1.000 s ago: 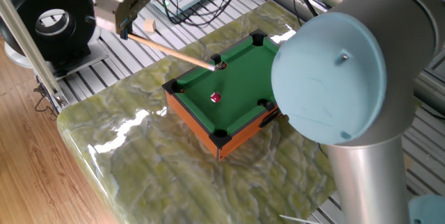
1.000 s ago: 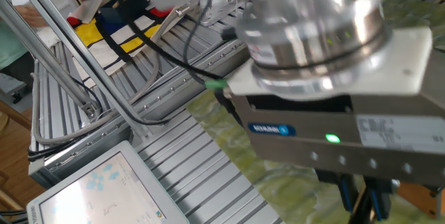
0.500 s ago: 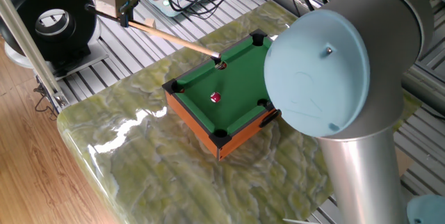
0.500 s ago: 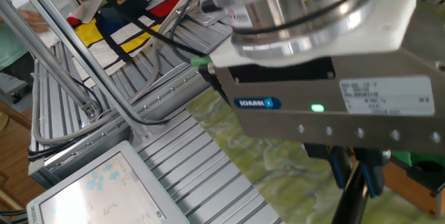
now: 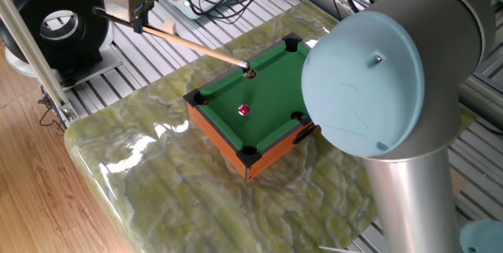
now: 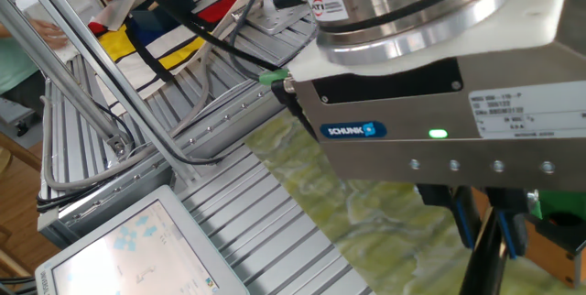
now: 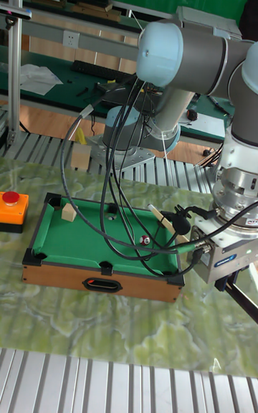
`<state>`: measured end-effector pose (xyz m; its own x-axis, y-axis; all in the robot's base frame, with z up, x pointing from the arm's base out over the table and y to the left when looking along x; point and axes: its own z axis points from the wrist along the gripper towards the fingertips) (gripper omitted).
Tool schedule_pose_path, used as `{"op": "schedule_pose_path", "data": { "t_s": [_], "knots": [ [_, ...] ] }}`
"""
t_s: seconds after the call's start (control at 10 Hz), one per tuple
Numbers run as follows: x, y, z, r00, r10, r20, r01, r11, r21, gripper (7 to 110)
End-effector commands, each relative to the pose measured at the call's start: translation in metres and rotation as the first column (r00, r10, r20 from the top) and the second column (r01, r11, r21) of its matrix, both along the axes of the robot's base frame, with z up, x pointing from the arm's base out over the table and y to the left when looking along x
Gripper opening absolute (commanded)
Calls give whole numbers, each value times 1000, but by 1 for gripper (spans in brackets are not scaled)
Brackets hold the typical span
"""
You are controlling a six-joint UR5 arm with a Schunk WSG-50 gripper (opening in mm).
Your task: Hit the pool ball
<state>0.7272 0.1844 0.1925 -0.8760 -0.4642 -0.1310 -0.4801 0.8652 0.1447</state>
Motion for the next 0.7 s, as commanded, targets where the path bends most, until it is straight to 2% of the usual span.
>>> {"op": "schedule_pose_path", "data": {
  "t_s": [0.0,0.1,0.2,0.4,0.6],
  "knots": [
    [0,4,2,1000,-2,3,2,1000,16,7],
    [0,4,2,1000,-10,1,10,1000,15,7],
    [7,2,-8,1000,-10,4,10,1000,13,7],
    [26,3,-38,999,-7,33,6,1000,28,7],
    [22,-7,-56,999,-13,31,14,999,-29,7]
  ]
}}
